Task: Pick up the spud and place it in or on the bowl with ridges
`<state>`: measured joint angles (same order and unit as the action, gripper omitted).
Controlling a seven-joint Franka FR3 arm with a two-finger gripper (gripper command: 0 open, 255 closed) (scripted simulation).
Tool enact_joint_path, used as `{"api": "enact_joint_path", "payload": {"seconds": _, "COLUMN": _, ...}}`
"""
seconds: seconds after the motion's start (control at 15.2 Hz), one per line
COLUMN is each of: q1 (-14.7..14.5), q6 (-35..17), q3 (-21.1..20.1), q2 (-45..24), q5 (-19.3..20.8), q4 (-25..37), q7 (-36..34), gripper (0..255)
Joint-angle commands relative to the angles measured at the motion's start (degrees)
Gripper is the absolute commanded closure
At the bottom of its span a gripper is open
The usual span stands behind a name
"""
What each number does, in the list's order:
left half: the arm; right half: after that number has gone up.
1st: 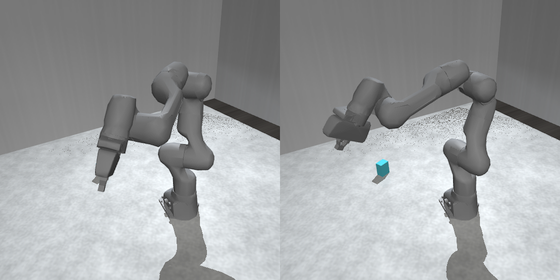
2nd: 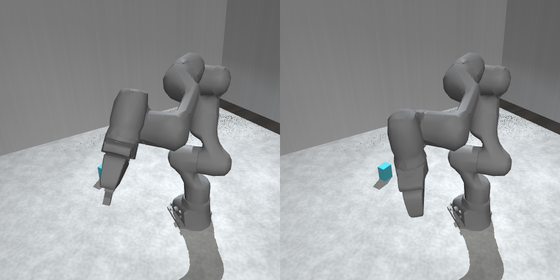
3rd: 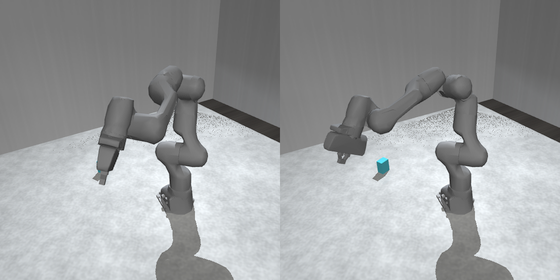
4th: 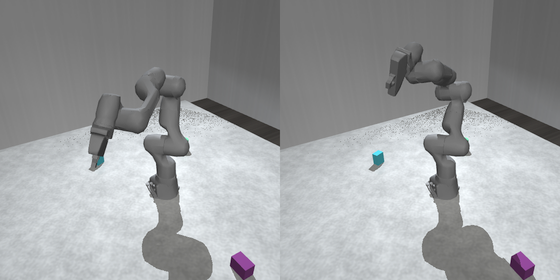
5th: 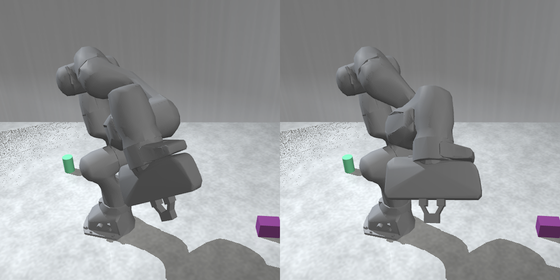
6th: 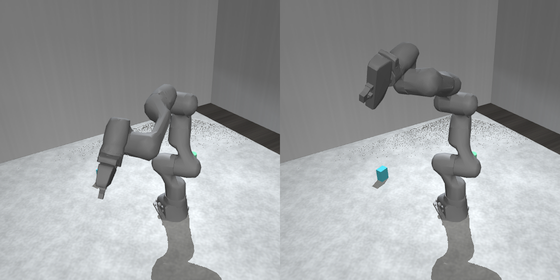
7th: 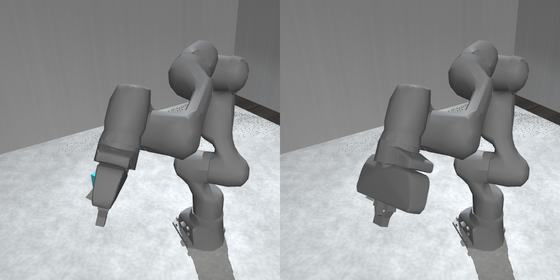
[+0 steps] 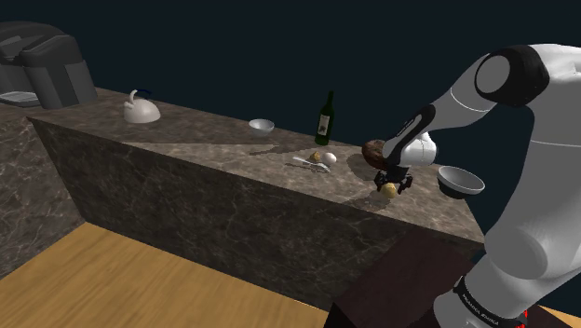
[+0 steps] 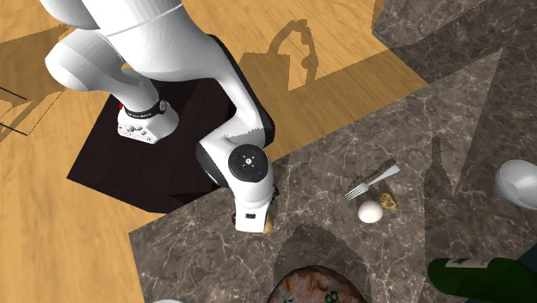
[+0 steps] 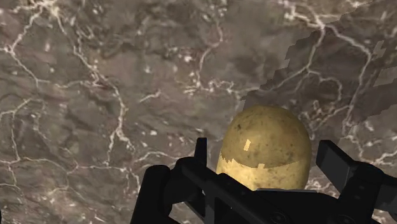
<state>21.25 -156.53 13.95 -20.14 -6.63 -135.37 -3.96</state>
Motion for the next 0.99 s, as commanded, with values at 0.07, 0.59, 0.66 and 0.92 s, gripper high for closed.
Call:
{"api": "enact_joint_path", "payload": {"seconds": 0.07, "q1": 0.0, "q6": -0.1, "q3": 0.0, "q2": -0.1, "q5": 0.0, "q4": 0.0, "q7": 0.0, "gripper": 0}}
{"api": "enact_joint_path", "payload": {"seconds": 0.59, "q1": 0.0, "q6": -0.1, "q3": 0.0, "q2": 0.0, "q5": 0.0, "q4": 0.0, "q7": 0.0, "gripper": 255}}
{"api": "enact_joint_path", "payload": {"seconds": 0.66, "q1": 0.0, "q6": -0.1, "q3": 0.0, "q2": 0.0, "q5": 0.0, "q4": 0.0, "q7": 0.0, "gripper": 255}}
{"api": "enact_joint_path", "payload": {"seconds": 0.92, "q1": -0.2, "q6": 0.6, "q3": 0.3, "q2": 0.7, "q5": 0.3, "q4": -0.1, "q7": -0.2, "gripper": 255}}
